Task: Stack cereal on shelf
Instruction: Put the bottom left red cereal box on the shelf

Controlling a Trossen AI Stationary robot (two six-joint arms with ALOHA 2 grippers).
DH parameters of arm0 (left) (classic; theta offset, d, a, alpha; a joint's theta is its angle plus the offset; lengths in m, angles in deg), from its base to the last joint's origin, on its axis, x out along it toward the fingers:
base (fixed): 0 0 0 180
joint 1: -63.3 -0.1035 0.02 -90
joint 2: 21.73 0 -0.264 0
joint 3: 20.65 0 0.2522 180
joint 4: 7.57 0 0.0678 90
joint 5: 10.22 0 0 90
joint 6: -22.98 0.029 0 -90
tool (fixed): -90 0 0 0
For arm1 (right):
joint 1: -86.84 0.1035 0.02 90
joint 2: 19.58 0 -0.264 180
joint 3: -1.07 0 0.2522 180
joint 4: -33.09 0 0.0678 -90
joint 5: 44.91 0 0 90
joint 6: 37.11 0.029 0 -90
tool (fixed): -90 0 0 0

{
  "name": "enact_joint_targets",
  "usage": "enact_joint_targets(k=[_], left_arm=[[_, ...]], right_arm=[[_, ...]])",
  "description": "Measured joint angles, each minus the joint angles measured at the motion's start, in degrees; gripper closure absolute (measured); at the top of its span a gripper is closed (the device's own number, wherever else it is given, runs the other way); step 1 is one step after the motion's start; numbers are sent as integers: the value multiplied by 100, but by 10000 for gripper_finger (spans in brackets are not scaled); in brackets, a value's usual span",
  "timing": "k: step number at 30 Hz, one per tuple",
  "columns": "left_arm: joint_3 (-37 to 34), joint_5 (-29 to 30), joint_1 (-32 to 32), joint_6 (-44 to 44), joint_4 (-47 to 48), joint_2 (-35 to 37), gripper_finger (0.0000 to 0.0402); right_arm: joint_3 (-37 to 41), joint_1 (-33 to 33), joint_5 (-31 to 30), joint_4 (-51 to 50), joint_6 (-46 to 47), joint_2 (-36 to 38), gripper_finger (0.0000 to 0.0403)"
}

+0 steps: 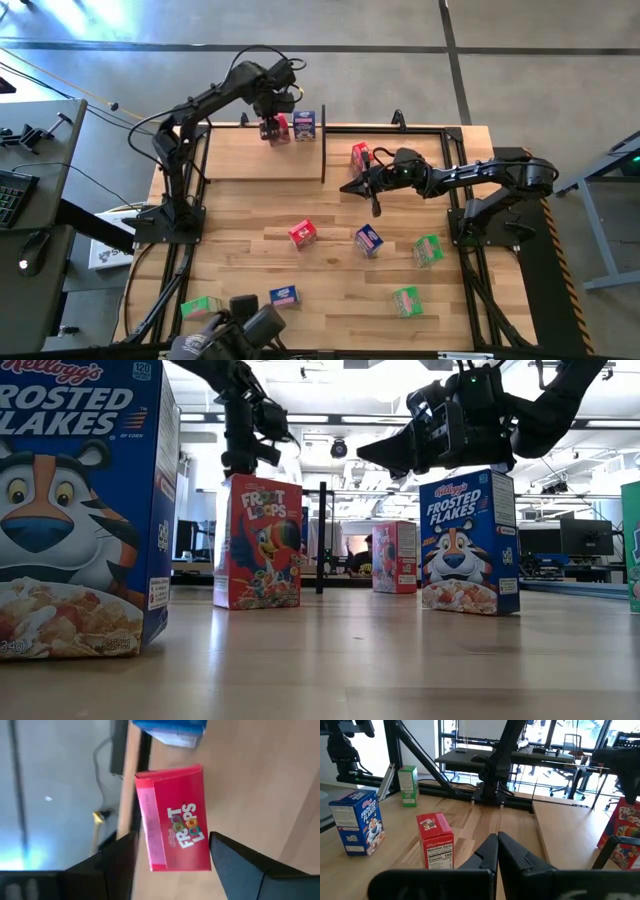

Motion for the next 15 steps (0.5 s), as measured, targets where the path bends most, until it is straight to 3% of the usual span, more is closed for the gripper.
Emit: enact_joint_targets(k=[7,11,15], left_arm=[[0,160,91,140,-22,642,169],[-66,-106,446,-625,138,978,188],[-891,-487,876,-1460,-338,1249,235]], right_arm=[[0,0,-1,0,0,0,402],[0,-2,-1,4,0,0,402],[0,-4,-3,18,1,0,402]])
